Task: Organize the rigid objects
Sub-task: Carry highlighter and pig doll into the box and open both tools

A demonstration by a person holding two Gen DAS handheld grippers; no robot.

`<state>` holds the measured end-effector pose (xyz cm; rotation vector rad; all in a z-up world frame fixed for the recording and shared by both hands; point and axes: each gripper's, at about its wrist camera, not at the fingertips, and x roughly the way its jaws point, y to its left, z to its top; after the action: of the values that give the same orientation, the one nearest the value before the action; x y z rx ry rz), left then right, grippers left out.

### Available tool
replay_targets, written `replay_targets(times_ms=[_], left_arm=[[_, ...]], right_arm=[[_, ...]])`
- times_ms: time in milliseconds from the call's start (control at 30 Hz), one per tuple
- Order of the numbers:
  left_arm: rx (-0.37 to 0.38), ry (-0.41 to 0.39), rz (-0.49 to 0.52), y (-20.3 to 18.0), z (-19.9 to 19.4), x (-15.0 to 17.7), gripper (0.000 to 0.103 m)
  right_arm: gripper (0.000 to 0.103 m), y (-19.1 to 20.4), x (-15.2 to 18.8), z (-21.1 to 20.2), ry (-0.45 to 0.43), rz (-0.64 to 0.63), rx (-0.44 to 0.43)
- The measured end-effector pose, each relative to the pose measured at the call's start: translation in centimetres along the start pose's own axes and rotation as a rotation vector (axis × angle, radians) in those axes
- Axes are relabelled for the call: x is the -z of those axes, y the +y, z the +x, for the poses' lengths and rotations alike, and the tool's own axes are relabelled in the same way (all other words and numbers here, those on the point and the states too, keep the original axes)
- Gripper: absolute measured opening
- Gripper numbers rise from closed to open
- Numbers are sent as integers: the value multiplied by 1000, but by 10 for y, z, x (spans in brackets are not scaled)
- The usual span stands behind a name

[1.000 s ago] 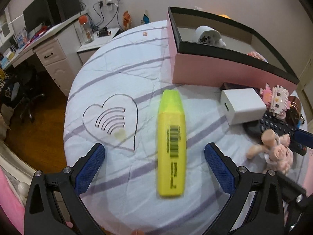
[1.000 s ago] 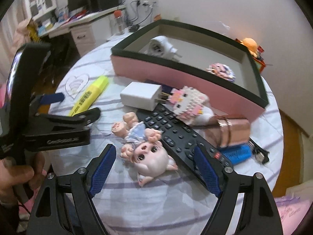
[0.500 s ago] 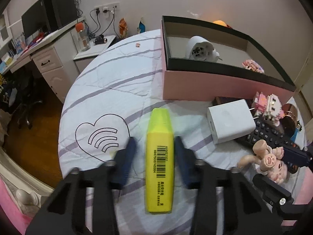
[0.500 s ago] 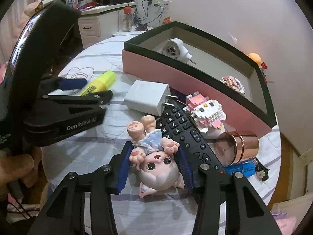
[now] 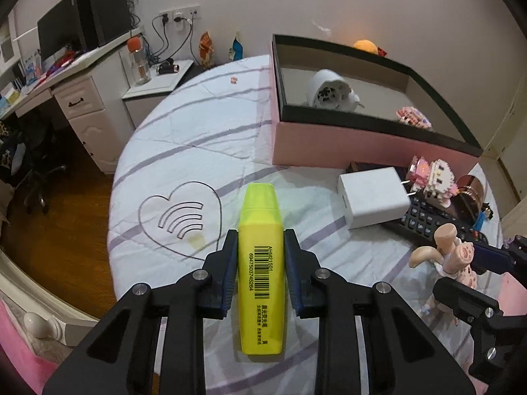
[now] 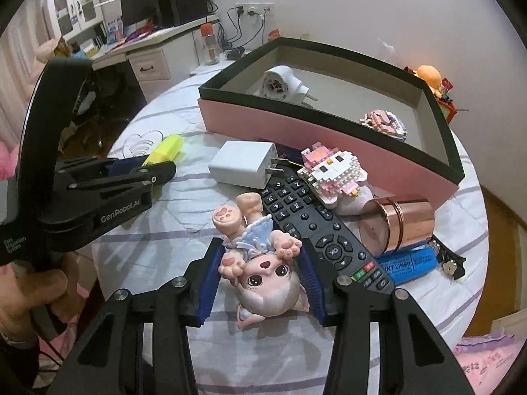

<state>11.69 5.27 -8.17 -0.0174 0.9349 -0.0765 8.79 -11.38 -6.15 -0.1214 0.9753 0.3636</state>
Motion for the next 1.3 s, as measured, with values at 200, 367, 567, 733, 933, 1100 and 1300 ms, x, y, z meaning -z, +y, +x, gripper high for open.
replay_targets(times_ms=[200,367,567,733,933,1100,1300], left_arm=[[3,-47,11,-3,-31,-10,27],[17,-87,33,-14,-49,-30,27],[52,-125,81,-40,-47,-73,27],[90,-143,96,-63,-29,-113,27],[114,-122,104,-84,11,-158,27],[115,-70,114,-94,53,-183,27],[128,-6,128,-104,89,-191,27]], right_arm=[[47,-6,-6,-20,-54,47,-47],[47,-22,-19,-36,-103,86,-62],[47,-54,-54,-40,-155,117,-1],[47,-84,-84,-35,-182,146,49],[47,-127,-125,-3,-166,173,87],[47,-152,-147,38,-108,196,95],[47,-169,-156,76,-32,208,109]])
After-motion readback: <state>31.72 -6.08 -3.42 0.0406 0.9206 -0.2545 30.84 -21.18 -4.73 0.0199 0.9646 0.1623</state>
